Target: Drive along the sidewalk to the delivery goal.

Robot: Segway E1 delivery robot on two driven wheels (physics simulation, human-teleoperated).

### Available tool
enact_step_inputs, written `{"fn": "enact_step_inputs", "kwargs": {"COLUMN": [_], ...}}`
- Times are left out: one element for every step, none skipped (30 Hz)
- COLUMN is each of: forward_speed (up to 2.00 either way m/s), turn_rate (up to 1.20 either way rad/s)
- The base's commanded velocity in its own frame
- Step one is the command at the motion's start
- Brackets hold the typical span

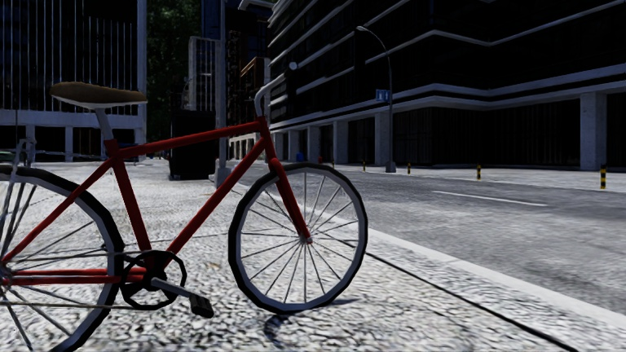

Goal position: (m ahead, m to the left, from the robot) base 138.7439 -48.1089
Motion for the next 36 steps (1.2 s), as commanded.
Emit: {"fn": "enact_step_inputs", "kwargs": {"forward_speed": [-0.74,-0.74,-0.74,-0.74,-0.74,-0.74,-0.74,-0.74,-0.74,-0.74,-0.74,-0.74,-0.74,-0.74,-0.74,-0.74,-0.74,-0.74,-0.74,-0.74,-0.74,-0.74,-0.74,-0.74,-0.74,-0.74,-0.74,-0.74,-0.74,-0.74,-0.74,-0.74,-0.74,-0.74,-0.74,-0.74], "turn_rate": [0.57,0.57,0.57,0.57,0.59,0.59,0.60,0.62,0.63,0.65,0.65,0.65,0.65,0.66,0.67,0.67,0.67,0.67,0.67,0.71,0.74,0.75,0.75,0.75,0.75,0.75,0.75,0.75,0.78,0.80,0.80,0.80,0.80,0.80,0.80,0.75]}}
